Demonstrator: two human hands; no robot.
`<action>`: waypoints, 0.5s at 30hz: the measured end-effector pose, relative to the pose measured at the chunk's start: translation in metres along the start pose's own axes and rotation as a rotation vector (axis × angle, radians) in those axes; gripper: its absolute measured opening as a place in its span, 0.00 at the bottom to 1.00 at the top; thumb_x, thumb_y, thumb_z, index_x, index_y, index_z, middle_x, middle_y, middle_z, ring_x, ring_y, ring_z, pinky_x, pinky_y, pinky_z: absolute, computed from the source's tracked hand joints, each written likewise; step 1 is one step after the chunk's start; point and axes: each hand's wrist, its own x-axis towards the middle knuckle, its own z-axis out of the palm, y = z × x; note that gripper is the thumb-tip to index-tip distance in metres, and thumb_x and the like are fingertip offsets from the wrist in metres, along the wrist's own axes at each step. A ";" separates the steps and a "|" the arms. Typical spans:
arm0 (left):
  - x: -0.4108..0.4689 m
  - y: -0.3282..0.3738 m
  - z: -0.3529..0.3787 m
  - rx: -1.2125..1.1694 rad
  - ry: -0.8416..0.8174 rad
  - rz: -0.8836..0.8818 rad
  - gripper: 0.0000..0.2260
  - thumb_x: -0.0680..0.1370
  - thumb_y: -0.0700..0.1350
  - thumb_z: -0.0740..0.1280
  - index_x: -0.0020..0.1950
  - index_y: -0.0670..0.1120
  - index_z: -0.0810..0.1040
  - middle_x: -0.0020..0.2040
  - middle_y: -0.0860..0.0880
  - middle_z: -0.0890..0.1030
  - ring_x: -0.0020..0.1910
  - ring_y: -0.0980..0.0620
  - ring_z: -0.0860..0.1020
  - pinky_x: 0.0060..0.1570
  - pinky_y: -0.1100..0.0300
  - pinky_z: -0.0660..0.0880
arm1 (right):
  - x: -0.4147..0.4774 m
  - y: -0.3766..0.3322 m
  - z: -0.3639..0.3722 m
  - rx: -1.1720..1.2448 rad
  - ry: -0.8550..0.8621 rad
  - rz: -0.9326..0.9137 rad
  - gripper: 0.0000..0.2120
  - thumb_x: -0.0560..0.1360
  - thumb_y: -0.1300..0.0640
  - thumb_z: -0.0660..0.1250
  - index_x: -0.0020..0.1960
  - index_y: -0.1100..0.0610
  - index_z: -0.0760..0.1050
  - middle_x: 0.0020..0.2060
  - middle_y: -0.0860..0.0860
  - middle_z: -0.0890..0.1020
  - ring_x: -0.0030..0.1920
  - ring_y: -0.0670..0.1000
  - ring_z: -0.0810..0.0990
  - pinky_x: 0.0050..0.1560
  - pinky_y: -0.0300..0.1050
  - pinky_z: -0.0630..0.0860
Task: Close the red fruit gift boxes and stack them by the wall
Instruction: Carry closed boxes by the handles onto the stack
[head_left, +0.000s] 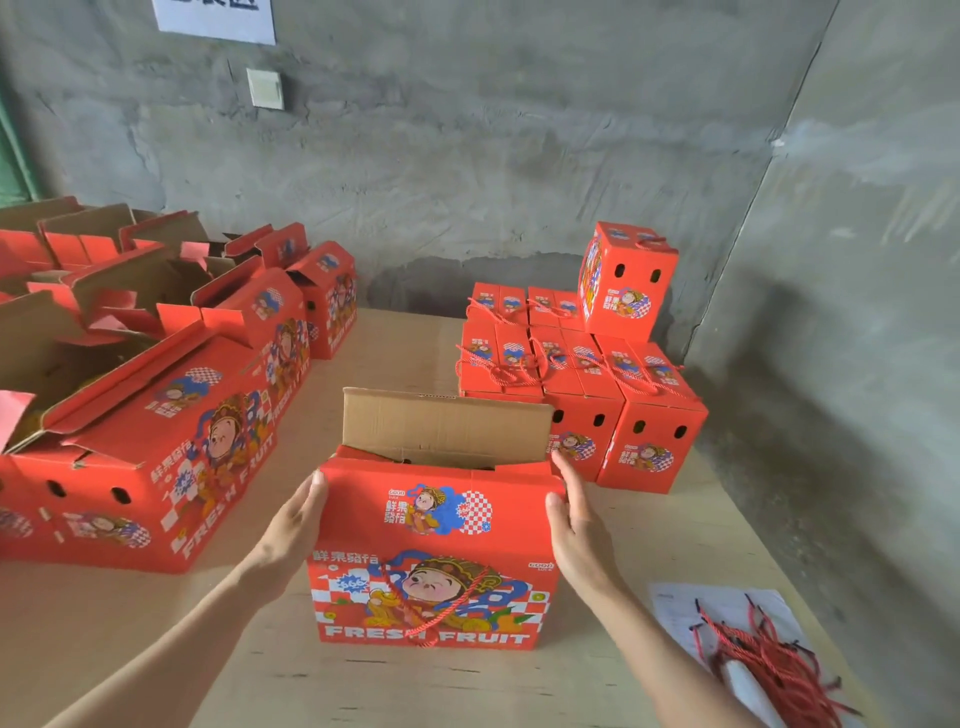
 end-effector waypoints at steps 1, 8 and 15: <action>-0.002 0.002 0.003 -0.006 -0.002 0.049 0.19 0.79 0.60 0.51 0.70 0.61 0.64 0.63 0.54 0.71 0.50 0.58 0.78 0.39 0.66 0.76 | -0.002 -0.005 0.006 -0.017 0.044 0.010 0.18 0.82 0.57 0.55 0.70 0.46 0.67 0.63 0.37 0.70 0.61 0.39 0.70 0.50 0.28 0.63; 0.001 -0.002 0.005 0.053 0.037 0.174 0.08 0.83 0.48 0.55 0.59 0.54 0.72 0.53 0.46 0.78 0.43 0.51 0.79 0.39 0.54 0.79 | -0.004 0.006 0.026 -0.171 0.306 -0.096 0.07 0.77 0.66 0.63 0.50 0.61 0.79 0.51 0.53 0.78 0.47 0.49 0.77 0.42 0.32 0.67; 0.011 0.001 0.011 0.077 0.217 0.201 0.09 0.82 0.46 0.59 0.55 0.48 0.78 0.54 0.47 0.79 0.49 0.47 0.78 0.45 0.53 0.76 | 0.000 0.010 0.026 -0.199 0.281 -0.122 0.07 0.77 0.69 0.62 0.47 0.63 0.78 0.49 0.53 0.79 0.47 0.48 0.76 0.44 0.29 0.66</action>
